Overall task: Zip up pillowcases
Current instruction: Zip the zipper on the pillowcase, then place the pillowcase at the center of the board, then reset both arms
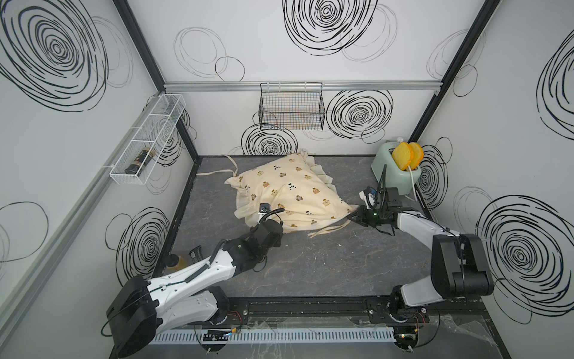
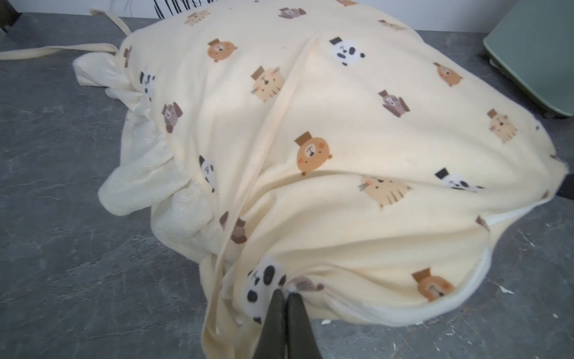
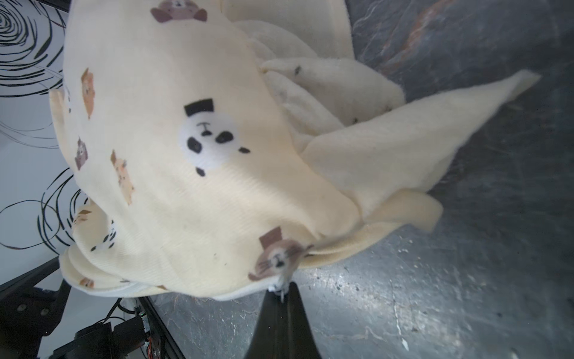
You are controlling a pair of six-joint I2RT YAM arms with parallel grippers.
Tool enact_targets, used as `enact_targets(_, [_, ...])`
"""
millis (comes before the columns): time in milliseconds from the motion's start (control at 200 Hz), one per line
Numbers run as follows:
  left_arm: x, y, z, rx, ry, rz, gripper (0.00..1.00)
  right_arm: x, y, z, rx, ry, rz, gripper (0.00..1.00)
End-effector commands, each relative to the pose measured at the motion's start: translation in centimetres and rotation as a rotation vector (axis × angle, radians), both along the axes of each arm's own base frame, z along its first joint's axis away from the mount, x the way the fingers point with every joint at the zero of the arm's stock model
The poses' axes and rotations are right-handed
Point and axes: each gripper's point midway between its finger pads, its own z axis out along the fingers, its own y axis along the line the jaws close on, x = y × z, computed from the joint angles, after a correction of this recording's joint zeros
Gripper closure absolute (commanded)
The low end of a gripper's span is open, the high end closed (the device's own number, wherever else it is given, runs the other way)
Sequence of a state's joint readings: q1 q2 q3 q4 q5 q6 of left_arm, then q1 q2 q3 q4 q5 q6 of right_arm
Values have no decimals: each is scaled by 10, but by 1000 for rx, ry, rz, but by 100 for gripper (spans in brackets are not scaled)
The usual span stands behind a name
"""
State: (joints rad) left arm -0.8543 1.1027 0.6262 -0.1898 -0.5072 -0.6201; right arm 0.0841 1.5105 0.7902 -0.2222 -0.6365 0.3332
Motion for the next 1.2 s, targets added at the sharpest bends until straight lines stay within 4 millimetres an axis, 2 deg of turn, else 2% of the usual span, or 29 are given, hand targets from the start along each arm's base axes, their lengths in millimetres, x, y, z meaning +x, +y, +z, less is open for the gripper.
enact_targets(0, [-4, -32, -6, -108, 8, -31, 100, 18, -4, -5, -49, -24, -23, 97])
enact_targets(85, [-9, -49, -19, -93, 35, -59, 100, 30, -9, -7, -94, -24, -30, 92])
enact_targets(115, [-10, -54, -22, -88, 45, -67, 100, 32, -11, -7, -111, -19, -26, 84])
enact_targets(150, [-10, -59, -23, -80, 53, -78, 98, 35, -13, -6, -134, -17, -20, 71])
enact_targets(215, [-8, -64, -19, -67, 53, -89, 68, 36, -18, 0, -173, -18, -16, 45])
enact_targets(280, [-5, -65, -7, -57, 33, -98, 33, 36, -23, 9, -197, -37, -18, 19])
enact_targets(320, [-3, -64, 1, -40, 18, -97, 8, 35, -25, 15, -210, -52, -20, 0])
enact_targets(335, [-2, -63, 5, -33, 11, -97, 1, 35, -26, 17, -213, -57, -23, 2])
enact_targets(355, [-1, -62, 9, -21, 4, -97, 4, 35, -28, 19, -218, -65, -25, 2])
enact_targets(440, [4, -50, 28, 8, -29, -80, 4, 38, -39, 34, -249, -117, -51, 3])
enact_targets(520, [10, -28, 50, 14, -76, -32, 4, 45, -55, 49, -309, -204, -105, 3])
enact_targets(580, [13, -6, 67, 6, -120, 17, 4, 51, -67, 60, -369, -298, -147, 2])
enact_targets(685, [22, 51, 85, 8, -204, 161, 4, 57, -93, 76, -493, -496, -259, 2])
enact_targets(770, [28, 101, 86, 23, -275, 293, 4, 53, -109, 77, -562, -629, -330, 3])
enact_targets(846, [34, 132, 85, 33, -294, 365, 4, 50, -122, 77, -579, -692, -415, 3])
enact_targets(936, [38, 166, 80, 86, -328, 448, 4, 47, -129, 63, -615, -684, -443, 2])
enact_targets(1051, [39, 195, 72, 131, -399, 526, 4, 45, -141, 40, -669, -609, -474, 3])
enact_targets(1191, [43, 199, 67, 169, -457, 508, 4, 38, -142, 29, -654, -647, -500, 3])
